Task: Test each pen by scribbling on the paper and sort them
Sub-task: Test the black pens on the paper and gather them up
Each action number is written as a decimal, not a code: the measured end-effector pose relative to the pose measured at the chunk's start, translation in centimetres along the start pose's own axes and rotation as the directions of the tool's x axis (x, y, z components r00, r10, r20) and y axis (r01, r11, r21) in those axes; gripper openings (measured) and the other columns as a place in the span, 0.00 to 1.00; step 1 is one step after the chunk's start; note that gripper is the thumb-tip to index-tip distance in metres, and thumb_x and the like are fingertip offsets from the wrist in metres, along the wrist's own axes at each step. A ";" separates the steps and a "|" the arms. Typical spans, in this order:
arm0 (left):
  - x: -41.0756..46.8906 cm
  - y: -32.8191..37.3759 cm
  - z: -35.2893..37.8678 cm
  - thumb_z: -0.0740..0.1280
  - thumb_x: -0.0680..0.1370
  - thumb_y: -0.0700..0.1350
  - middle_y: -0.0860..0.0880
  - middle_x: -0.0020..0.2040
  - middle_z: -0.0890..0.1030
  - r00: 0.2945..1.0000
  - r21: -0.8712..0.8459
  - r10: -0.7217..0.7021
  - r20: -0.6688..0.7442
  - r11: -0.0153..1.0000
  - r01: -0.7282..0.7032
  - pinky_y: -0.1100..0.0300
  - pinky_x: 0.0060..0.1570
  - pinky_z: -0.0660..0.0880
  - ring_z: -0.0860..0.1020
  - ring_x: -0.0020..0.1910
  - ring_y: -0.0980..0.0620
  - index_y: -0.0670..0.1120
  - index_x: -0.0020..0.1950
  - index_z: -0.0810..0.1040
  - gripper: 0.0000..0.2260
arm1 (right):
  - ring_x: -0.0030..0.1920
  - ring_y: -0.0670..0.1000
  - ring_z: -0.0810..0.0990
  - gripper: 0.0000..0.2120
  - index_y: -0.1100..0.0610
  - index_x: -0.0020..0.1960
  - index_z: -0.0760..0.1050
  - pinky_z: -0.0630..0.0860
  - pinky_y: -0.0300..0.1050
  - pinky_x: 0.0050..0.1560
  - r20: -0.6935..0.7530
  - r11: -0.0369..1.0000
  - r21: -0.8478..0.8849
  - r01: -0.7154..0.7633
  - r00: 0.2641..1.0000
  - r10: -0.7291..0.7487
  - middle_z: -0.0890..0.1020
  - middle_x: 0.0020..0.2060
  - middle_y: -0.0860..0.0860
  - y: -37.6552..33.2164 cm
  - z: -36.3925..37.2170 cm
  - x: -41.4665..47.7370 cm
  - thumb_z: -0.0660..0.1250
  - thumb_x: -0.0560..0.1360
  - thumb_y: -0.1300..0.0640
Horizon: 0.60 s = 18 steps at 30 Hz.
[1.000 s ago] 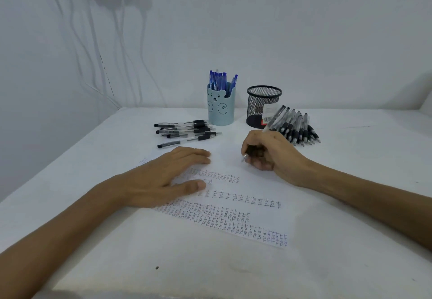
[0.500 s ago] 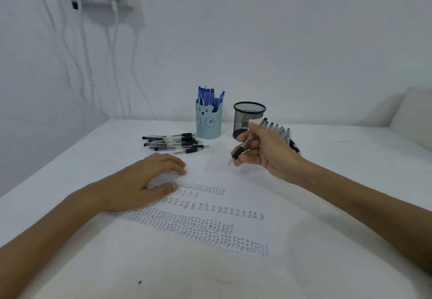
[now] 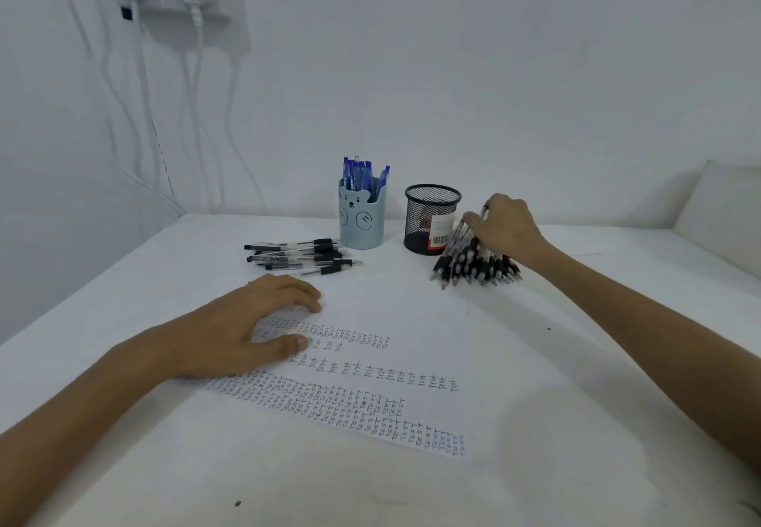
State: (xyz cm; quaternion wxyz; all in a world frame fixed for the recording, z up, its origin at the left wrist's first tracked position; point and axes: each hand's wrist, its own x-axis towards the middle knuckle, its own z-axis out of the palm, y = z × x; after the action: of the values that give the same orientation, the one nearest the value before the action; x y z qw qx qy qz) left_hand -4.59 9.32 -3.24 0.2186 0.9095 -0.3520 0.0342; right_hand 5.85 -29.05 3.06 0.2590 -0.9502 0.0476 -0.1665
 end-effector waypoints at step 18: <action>-0.1 0.2 -0.1 0.64 0.77 0.69 0.68 0.73 0.68 1.000 -0.025 -0.009 0.011 1.000 0.010 0.73 0.72 0.59 0.63 0.76 0.63 0.61 0.71 0.73 0.24 | 0.46 0.58 0.72 0.16 0.62 0.41 0.66 0.68 0.48 0.43 0.035 0.925 -0.374 0.067 0.998 -0.059 0.69 0.43 0.55 -2.2 -0.1 -1.5 0.57 0.84 0.53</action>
State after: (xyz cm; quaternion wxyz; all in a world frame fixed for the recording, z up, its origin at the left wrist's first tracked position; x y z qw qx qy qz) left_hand -4.81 9.30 -3.12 0.2283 0.9085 -0.3493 0.0237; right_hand 4.37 -26.92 3.84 0.0676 -0.9851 0.0451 -0.1517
